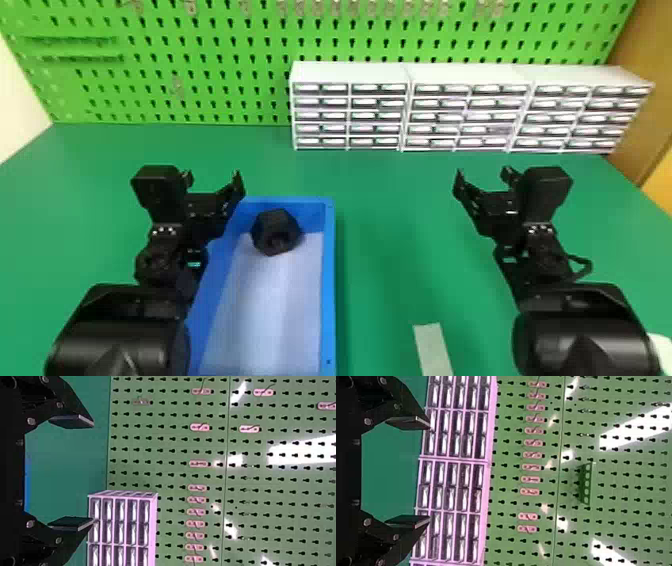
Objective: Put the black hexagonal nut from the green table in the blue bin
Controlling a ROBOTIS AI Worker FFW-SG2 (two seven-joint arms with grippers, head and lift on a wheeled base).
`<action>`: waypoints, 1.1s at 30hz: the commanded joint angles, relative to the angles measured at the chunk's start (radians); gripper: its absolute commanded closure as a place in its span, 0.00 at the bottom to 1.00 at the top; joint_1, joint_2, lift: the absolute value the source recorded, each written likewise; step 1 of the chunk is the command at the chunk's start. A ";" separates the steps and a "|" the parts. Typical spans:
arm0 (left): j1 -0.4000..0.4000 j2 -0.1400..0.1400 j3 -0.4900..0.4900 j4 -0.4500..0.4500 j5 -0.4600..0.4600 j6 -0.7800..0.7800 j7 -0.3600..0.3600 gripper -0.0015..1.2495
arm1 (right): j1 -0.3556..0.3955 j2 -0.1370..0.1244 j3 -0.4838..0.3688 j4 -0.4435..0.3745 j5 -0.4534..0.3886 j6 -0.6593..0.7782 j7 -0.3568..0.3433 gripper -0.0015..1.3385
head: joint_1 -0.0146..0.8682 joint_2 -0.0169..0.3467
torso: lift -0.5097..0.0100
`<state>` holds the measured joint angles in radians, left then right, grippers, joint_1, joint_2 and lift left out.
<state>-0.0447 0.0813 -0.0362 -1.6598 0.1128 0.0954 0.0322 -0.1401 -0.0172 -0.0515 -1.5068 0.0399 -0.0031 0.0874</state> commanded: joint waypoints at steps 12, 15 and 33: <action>-0.001 0.000 0.001 0.002 0.002 0.000 0.000 0.31 | -0.006 -0.001 0.007 0.000 0.000 -0.002 0.000 0.33 | 0.79 0.19 | 0.80; -0.004 0.000 -0.002 0.002 0.002 0.000 0.000 0.32 | -0.009 -0.003 0.012 0.000 0.000 -0.002 0.000 0.33 | 0.79 0.19 | 0.80; -0.014 0.000 -0.002 0.002 0.004 0.000 0.000 0.32 | -0.016 -0.004 0.018 0.002 -0.002 -0.008 0.000 0.33 | 0.79 0.19 | 0.80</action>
<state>-0.0557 0.0813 -0.0394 -1.6582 0.1184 0.0951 0.0322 -0.1568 -0.0215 -0.0350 -1.5049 0.0384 -0.0072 0.0874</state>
